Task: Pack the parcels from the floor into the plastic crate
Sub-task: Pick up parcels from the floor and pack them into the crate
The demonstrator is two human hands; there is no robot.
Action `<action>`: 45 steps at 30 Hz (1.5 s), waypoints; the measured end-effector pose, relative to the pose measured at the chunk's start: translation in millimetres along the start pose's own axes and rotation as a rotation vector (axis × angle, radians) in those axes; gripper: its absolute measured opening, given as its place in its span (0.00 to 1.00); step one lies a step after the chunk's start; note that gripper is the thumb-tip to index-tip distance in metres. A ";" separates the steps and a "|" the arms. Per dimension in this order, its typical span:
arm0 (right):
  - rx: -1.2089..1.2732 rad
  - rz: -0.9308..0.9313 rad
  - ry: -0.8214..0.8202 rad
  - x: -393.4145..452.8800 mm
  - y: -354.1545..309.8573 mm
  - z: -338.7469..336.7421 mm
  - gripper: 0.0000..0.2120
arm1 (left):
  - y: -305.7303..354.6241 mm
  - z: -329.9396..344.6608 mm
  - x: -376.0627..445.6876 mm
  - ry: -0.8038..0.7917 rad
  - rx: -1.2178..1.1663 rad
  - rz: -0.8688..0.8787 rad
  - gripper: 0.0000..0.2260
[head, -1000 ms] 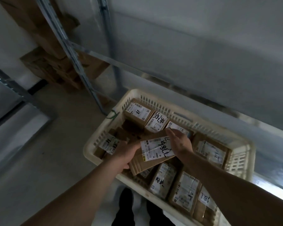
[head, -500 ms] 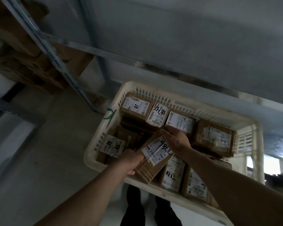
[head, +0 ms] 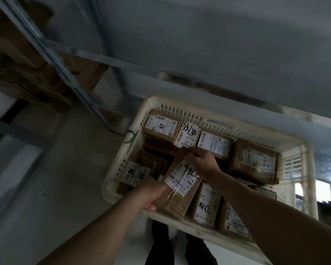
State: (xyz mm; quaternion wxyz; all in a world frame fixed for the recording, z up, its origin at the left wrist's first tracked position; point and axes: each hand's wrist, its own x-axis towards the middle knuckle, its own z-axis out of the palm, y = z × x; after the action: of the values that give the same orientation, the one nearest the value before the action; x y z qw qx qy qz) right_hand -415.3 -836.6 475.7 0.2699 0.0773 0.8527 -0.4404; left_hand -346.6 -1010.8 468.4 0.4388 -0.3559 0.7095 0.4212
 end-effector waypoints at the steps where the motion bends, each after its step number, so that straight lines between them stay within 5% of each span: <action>1: -0.018 0.007 -0.022 2.3 -0.1 2.6 0.07 | 1.3 -1.5 -0.6 -0.004 0.071 0.002 0.18; 7: -0.097 0.062 -0.054 8.5 21.0 18.3 0.20 | 8.8 9.9 3.1 -0.037 0.410 0.186 0.10; 18: -0.138 0.208 -0.091 15.8 58.0 28.6 0.40 | 8.1 29.2 9.1 -0.145 0.293 0.330 0.18; 22: -0.086 0.300 -0.130 15.7 62.1 20.9 0.46 | 8.0 32.4 12.3 -0.148 0.229 0.333 0.06; 27: -0.114 0.276 -0.116 13.5 59.1 13.0 0.39 | 7.1 36.0 17.6 -0.115 0.240 0.343 0.09; 32: -0.307 0.239 -0.155 18.5 58.1 12.9 0.47 | 10.3 36.8 11.3 -0.090 0.245 0.365 0.07; 38: -0.315 0.269 -0.023 20.5 61.0 10.3 0.25 | 8.8 39.4 15.6 -0.138 0.246 0.278 0.15; 45: -0.290 0.278 -0.035 10.3 69.4 7.2 0.31 | 16.1 46.0 1.9 -0.222 0.328 0.312 0.18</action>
State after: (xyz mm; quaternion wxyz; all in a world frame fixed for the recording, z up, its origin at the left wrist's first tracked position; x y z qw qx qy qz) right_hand -395.4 -801.7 417.6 0.3513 0.1469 0.8835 -0.2728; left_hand -346.5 -962.8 459.3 0.4955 -0.1175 0.7622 0.3997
